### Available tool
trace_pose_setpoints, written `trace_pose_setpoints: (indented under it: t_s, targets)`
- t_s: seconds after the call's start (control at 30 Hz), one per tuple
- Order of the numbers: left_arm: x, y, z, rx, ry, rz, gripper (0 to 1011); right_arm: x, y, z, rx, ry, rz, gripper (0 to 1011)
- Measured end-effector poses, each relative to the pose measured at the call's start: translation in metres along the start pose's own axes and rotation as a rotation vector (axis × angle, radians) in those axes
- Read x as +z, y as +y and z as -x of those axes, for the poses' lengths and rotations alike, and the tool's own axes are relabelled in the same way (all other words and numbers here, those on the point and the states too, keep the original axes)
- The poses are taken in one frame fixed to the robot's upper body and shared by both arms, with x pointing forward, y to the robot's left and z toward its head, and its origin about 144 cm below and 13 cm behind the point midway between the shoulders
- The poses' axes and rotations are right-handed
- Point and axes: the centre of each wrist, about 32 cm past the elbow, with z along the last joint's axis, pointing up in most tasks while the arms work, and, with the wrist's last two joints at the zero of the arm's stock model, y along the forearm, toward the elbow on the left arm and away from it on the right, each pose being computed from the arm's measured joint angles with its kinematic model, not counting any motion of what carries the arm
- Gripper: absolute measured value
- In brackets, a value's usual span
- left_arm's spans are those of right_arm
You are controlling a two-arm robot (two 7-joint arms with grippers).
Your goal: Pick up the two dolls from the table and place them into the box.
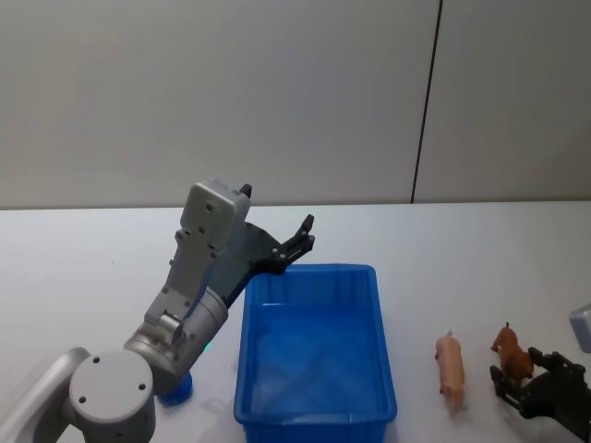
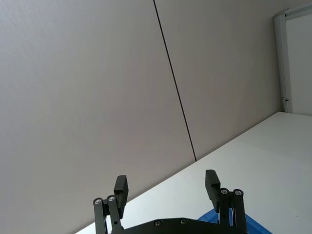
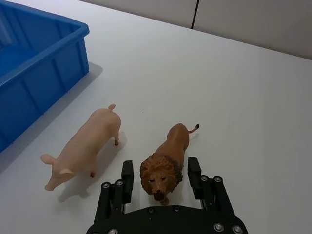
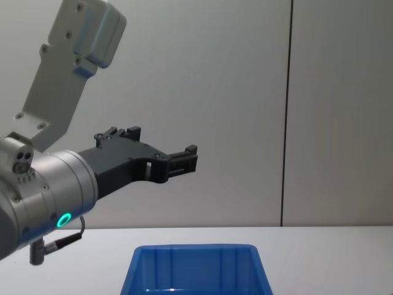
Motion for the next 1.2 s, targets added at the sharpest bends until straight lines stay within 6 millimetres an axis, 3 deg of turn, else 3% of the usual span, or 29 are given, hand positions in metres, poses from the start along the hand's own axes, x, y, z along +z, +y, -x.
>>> trace_pose_setpoints:
  t_s: [0.33, 0.67, 1.2]
  targets:
    - [0.0, 0.0, 0.0, 0.0, 0.0, 0.0, 1003, 0.002, 0.001, -0.001, -0.01, -0.01, -0.025, 430]
    - [0.0, 0.0, 0.0, 0.0, 0.0, 0.0, 1003, 0.016, 0.002, 0.0, -0.015, -0.04, -0.112, 425]
    - [0.0, 0.0, 0.0, 0.0, 0.0, 0.0, 1003, 0.06, 0.011, 0.01, 0.098, -0.095, -0.307, 425]
